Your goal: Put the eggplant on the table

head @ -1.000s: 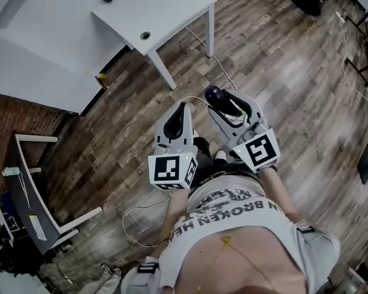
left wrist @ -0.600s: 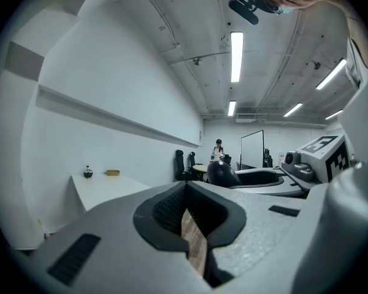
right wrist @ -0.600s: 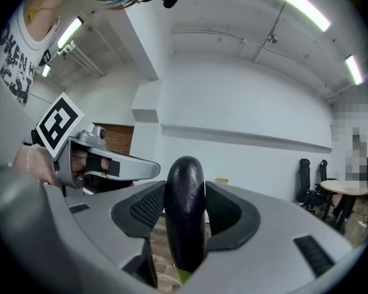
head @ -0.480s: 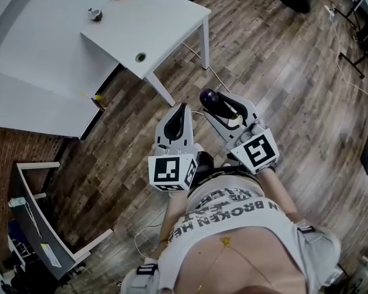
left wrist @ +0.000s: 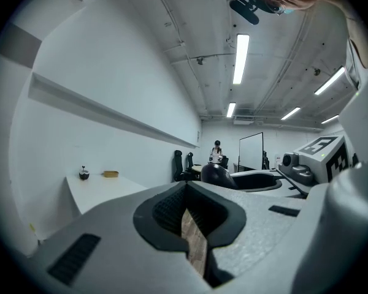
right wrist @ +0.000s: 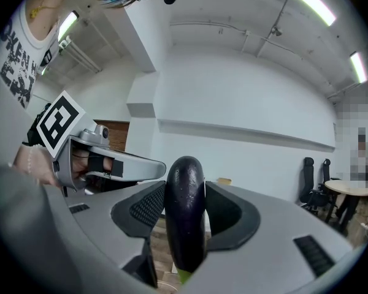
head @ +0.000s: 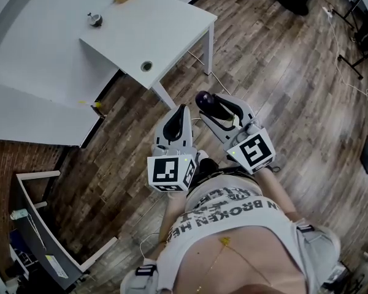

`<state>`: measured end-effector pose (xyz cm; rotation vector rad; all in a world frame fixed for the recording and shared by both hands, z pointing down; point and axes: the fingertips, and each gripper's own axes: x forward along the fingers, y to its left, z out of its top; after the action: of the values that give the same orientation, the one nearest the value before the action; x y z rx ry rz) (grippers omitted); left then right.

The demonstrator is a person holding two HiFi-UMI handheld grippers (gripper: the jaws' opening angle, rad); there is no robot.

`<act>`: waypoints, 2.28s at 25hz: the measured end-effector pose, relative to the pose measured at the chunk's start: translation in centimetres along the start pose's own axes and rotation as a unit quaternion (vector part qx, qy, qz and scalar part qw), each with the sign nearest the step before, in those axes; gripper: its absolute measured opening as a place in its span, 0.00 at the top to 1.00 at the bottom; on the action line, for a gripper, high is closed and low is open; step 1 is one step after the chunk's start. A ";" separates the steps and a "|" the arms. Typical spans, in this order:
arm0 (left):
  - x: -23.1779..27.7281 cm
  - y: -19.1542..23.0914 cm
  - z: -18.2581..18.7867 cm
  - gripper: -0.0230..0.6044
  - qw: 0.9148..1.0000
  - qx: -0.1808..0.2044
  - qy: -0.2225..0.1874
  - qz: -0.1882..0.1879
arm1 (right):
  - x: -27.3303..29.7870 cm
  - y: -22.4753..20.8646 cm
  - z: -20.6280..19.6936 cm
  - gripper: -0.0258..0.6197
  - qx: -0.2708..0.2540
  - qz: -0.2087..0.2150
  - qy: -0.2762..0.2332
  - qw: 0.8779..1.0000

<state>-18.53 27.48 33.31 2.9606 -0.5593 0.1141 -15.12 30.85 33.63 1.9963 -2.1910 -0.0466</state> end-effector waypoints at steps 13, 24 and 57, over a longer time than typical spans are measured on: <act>0.5 4.9 -0.1 0.97 1.000 -0.006 0.006 -0.011 | 4.8 0.7 0.0 0.65 0.006 -0.013 0.010 1.000; 4.2 7.7 -0.1 0.97 1.000 -0.012 0.012 -0.011 | 8.4 -1.9 -0.4 0.65 0.004 -0.009 0.017 1.000; 24.7 13.5 2.8 0.97 0.996 -0.005 0.019 0.084 | 21.2 -21.1 -1.3 0.65 0.007 0.089 -0.010 0.996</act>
<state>-0.46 5.81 34.39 2.8915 -0.8000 0.1822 4.10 7.87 34.18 1.8059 -2.3782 -0.0284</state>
